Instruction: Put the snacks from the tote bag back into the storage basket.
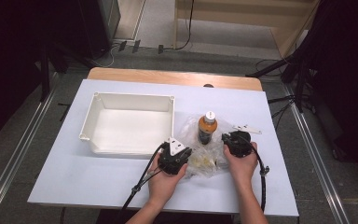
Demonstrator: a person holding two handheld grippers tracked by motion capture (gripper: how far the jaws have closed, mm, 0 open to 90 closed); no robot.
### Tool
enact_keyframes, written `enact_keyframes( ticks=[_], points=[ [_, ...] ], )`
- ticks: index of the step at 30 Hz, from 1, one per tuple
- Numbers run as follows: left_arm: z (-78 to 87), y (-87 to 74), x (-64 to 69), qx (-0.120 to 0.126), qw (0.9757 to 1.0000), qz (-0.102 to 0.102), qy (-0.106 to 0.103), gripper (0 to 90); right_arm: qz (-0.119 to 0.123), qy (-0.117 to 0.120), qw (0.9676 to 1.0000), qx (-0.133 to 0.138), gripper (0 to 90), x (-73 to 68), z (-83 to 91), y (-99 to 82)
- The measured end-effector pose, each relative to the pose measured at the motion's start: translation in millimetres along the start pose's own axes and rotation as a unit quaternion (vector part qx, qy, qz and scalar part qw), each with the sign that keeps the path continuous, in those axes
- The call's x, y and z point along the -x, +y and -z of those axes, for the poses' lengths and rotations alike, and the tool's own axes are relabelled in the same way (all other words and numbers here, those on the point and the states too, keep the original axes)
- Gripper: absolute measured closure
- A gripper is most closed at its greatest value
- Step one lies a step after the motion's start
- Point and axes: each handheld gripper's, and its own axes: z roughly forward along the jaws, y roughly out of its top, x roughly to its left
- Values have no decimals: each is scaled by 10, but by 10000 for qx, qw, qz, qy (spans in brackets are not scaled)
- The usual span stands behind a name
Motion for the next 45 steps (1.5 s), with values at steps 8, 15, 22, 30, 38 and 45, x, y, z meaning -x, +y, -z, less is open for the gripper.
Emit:
enact_keyframes(
  ticks=[8, 15, 22, 30, 38, 45],
  points=[
    [4, 0, -6, 41, 10000, 15, -55, 858, 286, 897, 9903, 1026, 725, -179, 580, -49],
    [4, -4, 9, 18, 10000, -40, -44, 855, 773, 672, 9944, 243, 760, -278, 456, -375],
    [13, -3, -10, 33, 9999, 2, -153, 851, 730, 576, 9955, 160, 750, -276, 397, -425],
    [20, -8, -10, 100, 9998, -1, -180, 849, 521, 1000, 9876, 1094, 726, -293, 824, -271],
    [30, -11, -9, 129, 9998, -1, -176, 844, 565, 1531, 9821, 945, 714, -492, 847, -263],
    [31, -11, -12, 183, 9997, 26, -161, 847, 391, 1265, 9811, 1410, 453, -487, 897, -123]
  ],
)
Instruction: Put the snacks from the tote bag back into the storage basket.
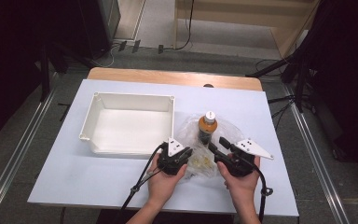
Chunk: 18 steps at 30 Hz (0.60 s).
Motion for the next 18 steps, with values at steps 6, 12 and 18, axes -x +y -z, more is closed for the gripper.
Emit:
enact_keyframes(
  ticks=[6, 12, 18],
  points=[
    [-7, 2, -6, -32, 10000, 66, 46, 854, 193, -129, 9995, 233, 316, -10, -212, 39],
    [-5, 1, -9, -32, 10000, 34, 38, 856, 206, -322, 9991, 161, 261, -69, -455, 123],
    [-3, 1, -7, -43, 10000, 28, 34, 856, 27, -363, 9993, -31, 302, -27, -641, 104]
  ],
)
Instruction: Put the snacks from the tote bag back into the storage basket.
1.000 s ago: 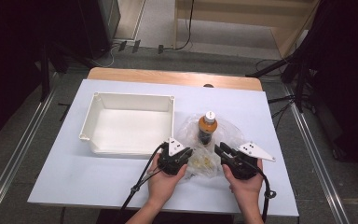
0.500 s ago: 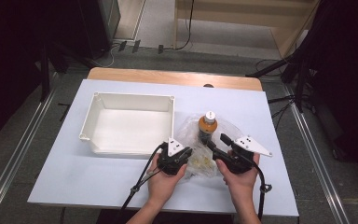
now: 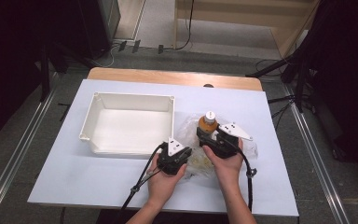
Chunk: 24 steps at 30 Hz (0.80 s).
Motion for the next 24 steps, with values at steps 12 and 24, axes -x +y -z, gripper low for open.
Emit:
enact_keyframes(
  ticks=[12, 24],
  points=[
    [2, 0, 2, 15, 10000, -11, 8, 855, 44, -185, 9995, 252, 293, -58, -65, -31],
    [-2, 0, -1, 40, 10000, 28, -3, 852, 51, -141, 9995, 286, 317, -53, -61, -20]
  ],
)
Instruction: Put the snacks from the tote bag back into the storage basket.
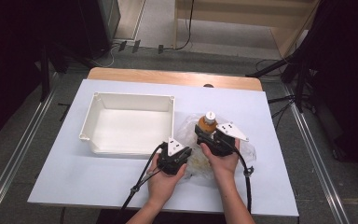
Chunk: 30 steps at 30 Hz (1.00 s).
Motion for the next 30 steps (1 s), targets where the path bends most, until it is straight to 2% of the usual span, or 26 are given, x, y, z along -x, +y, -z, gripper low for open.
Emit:
enact_keyframes(
  ticks=[3, 7, 14, 23, 27, 30],
  points=[
    [-2, 1, -2, 3, 10000, 17, 1, 852, -70, 67, 9999, 132, 318, -5, 74, 53],
    [-1, 0, 1, -1, 10000, 8, 2, 852, -47, 86, 9997, 208, 319, -29, 165, 160],
    [1, 0, 3, 16, 10000, 8, 4, 850, 108, -8, 9996, 272, 318, -109, 328, 372],
    [19, -3, 6, 117, 9999, 0, -26, 837, 134, 126, 9978, 637, 318, -205, 516, 647],
    [35, -10, 8, 211, 9998, -36, -47, 786, 147, 206, 9968, 759, 319, -260, 540, 751],
    [70, -23, 18, 371, 9992, -93, -143, 717, 152, 260, 9965, 779, 319, -289, 524, 782]
  ],
)
